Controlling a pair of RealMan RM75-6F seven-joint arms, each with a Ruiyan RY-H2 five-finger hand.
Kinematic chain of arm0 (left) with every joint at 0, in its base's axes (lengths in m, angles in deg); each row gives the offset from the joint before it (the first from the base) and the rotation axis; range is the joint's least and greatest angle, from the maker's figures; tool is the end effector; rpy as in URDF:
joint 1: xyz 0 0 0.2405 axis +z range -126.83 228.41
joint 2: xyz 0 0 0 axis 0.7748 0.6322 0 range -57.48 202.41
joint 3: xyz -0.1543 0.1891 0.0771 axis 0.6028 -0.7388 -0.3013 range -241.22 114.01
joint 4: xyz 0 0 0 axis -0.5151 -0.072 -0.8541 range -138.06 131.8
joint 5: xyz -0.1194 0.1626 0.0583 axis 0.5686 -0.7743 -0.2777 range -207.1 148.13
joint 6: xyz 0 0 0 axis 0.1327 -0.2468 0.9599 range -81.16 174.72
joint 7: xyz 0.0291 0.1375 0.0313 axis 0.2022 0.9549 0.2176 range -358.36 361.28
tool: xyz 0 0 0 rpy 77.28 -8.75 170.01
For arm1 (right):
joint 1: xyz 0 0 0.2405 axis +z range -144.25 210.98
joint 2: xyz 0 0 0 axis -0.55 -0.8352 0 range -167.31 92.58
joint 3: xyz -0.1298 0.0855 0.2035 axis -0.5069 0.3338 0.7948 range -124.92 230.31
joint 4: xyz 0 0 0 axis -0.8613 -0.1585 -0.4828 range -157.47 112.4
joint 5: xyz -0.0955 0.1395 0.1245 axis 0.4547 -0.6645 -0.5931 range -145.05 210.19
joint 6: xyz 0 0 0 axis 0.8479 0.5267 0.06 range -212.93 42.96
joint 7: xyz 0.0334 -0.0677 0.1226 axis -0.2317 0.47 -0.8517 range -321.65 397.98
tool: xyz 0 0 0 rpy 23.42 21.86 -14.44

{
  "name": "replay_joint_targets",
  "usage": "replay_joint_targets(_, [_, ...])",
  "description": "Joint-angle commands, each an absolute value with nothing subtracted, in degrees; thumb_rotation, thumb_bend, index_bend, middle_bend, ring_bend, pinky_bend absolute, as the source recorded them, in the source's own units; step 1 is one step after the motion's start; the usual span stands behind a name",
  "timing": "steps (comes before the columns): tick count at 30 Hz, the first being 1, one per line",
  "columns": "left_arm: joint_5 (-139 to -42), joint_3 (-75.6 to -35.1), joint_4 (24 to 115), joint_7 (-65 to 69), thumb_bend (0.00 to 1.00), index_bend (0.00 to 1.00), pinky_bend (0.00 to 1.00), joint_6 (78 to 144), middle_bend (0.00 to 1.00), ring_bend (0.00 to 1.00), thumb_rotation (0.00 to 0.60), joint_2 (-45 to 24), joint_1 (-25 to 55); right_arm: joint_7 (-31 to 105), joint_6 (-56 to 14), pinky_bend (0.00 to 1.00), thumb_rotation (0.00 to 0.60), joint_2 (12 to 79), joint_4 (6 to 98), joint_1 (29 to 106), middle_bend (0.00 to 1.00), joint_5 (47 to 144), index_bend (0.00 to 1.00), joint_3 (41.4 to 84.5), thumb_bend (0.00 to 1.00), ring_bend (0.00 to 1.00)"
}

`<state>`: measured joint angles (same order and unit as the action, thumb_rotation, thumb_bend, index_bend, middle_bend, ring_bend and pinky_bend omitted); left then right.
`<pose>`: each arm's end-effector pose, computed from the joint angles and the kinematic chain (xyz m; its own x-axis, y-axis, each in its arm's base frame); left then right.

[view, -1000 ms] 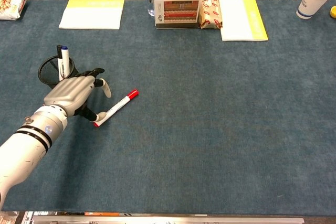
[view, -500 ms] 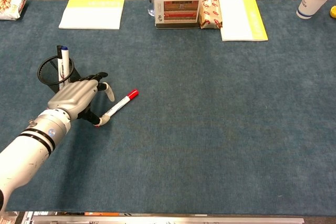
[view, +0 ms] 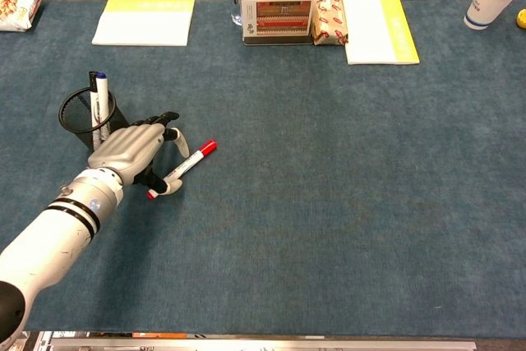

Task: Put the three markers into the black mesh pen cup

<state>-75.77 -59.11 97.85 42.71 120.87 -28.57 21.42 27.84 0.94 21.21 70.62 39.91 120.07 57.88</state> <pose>-0.1572 0.2266 -0.0672 0.2921 0.4577 0.8397 0.9510 -0.0457 -0.3059 -0.3004 -0.1983 0.1949 0.3003 0.0605 0.9519 -0.9497 -0.0745 0.3043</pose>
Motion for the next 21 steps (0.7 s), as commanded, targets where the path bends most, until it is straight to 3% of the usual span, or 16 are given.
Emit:
replay_joint_targets(1, [-75.7, -59.1, 97.8, 42.7, 0.26, 0.37, 0.07, 120.8, 0.00, 0.00, 0.600, -28.5, 21.5, 27.9, 0.9, 0.39, 0.600, 21.2, 70.6, 39.9, 0.19, 120.1, 0.13, 57.9, 0.00, 0.11])
replay_joint_targets(21, [-75.0, -59.7, 98.0, 43.4, 0.26, 0.41, 0.07, 120.6, 0.00, 0.00, 0.600, -28.1, 21.7, 28.1, 0.5, 0.39, 0.600, 21.4, 70.5, 39.9, 0.19, 120.0, 0.13, 57.8, 0.00, 0.11])
